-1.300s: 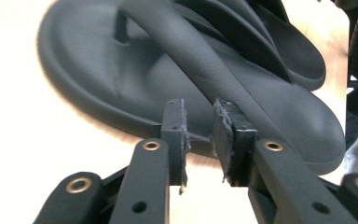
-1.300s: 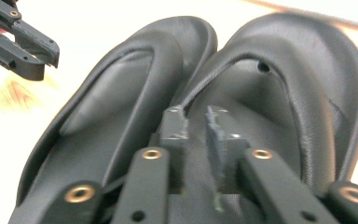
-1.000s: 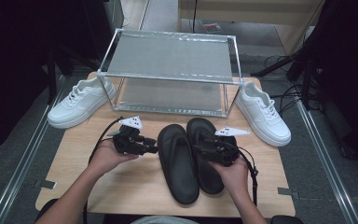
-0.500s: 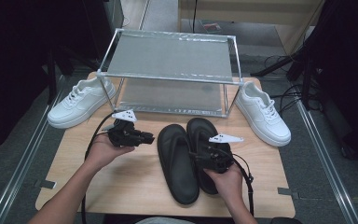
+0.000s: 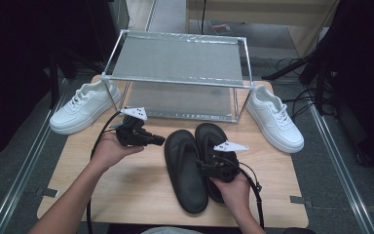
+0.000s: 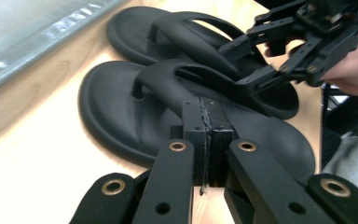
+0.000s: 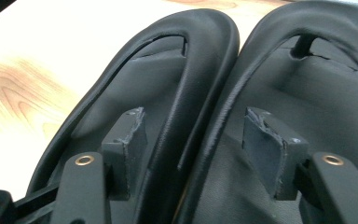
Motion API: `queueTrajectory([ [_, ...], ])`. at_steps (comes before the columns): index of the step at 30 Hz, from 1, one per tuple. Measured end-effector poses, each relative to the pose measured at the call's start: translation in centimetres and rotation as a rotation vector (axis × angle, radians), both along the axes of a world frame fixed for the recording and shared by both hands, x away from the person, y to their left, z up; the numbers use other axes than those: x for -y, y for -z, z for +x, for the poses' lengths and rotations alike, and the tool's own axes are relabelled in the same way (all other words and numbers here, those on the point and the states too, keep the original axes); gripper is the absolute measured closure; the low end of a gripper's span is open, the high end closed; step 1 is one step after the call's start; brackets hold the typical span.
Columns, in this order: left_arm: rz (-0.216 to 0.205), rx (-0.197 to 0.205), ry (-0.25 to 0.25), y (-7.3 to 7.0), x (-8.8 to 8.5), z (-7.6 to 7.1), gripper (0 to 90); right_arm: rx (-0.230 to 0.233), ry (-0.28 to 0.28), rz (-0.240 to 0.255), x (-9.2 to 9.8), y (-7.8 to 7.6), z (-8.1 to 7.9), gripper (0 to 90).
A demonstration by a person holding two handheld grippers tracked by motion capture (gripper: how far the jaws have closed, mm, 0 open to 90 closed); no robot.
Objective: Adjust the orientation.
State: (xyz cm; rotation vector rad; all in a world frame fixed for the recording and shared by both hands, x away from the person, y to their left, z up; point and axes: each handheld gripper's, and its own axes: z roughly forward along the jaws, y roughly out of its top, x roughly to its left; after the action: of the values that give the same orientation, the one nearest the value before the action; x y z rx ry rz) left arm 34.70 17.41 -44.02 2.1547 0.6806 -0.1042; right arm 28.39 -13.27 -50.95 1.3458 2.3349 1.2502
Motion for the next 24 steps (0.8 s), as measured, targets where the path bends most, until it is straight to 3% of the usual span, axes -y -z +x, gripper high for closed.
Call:
queueTrajectory([
  [3,-0.002,0.006,-0.007,-0.3,0.1,0.4,90.0,0.012,0.0,0.0,-0.4,0.2,-0.1,43.5],
  [5,-0.006,0.013,-0.01,-0.7,0.1,0.8,90.0,0.018,0.0,-0.03,-0.9,0.6,-0.1,42.5],
  [7,0.009,0.025,-0.025,-1.4,0.1,1.6,90.0,-0.003,-0.002,-0.034,-1.1,1.0,0.1,44.0],
  [11,0.038,0.049,-0.037,-2.2,0.3,2.6,90.0,0.002,0.009,-0.029,-1.0,1.2,0.2,48.0],
  [17,0.021,0.101,-0.053,-4.3,0.3,4.5,90.0,0.008,0.01,-0.038,-1.0,1.1,0.0,52.0],
  [24,0.03,0.126,-0.057,-6.0,0.7,6.5,90.0,-0.01,0.011,-0.037,-0.8,1.0,0.1,55.0],
])
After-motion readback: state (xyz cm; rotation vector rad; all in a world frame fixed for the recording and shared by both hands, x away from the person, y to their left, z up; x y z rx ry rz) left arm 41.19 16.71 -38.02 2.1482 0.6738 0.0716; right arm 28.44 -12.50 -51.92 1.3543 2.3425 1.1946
